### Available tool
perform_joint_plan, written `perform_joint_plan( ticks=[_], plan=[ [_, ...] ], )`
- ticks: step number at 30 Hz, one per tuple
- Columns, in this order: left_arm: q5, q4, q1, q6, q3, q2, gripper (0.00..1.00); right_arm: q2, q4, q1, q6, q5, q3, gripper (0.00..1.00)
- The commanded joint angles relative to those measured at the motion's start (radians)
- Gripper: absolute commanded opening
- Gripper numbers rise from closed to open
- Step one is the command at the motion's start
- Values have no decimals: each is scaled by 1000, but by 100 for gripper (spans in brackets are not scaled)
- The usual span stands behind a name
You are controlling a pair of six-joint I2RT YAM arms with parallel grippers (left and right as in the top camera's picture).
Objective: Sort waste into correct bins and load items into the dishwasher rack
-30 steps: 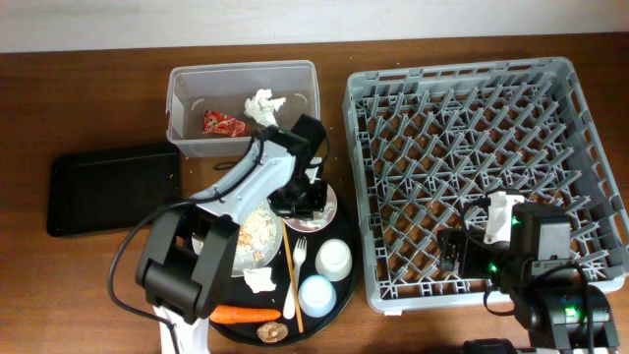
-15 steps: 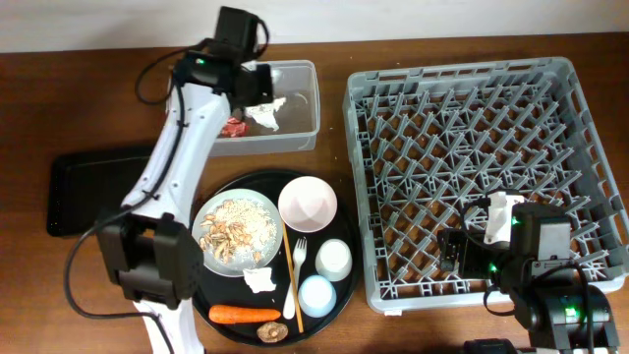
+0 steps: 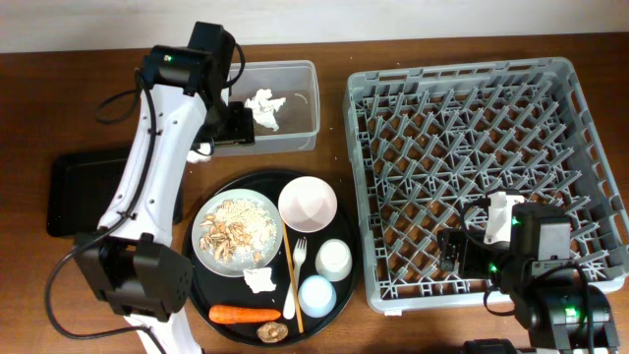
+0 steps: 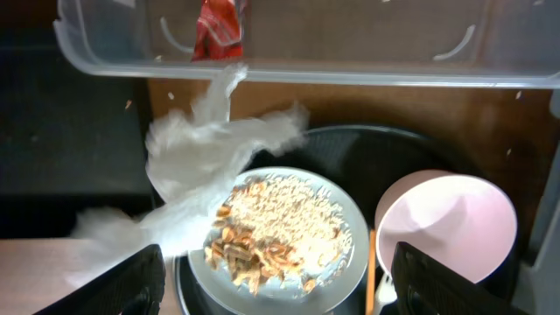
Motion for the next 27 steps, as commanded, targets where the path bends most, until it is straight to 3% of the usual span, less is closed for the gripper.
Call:
perform_joint_plan(
  ticks=[1, 6, 9, 11, 14, 21, 27],
  plan=[
    [26, 74, 1, 2, 4, -4, 82, -3, 2, 5, 5, -6, 11, 98],
    [26, 321, 2, 1, 4, -4, 83, -4, 2, 5, 5, -6, 11, 98],
    [26, 187, 2, 1, 4, -4, 83, -3, 2, 5, 4, -6, 11, 98],
    [-18, -7, 2, 1, -3, -4, 82, -3, 2, 5, 4, -6, 11, 98],
    [-59, -40, 2, 1, -81, -4, 82, -3, 2, 5, 4, -6, 11, 98],
    [-68, 282, 2, 9, -430, -4, 75, -3, 2, 5, 4, -6, 11, 98],
    [-159, 445, 2, -34, -553, -4, 73, -3, 2, 5, 4, -6, 11, 98]
  ],
)
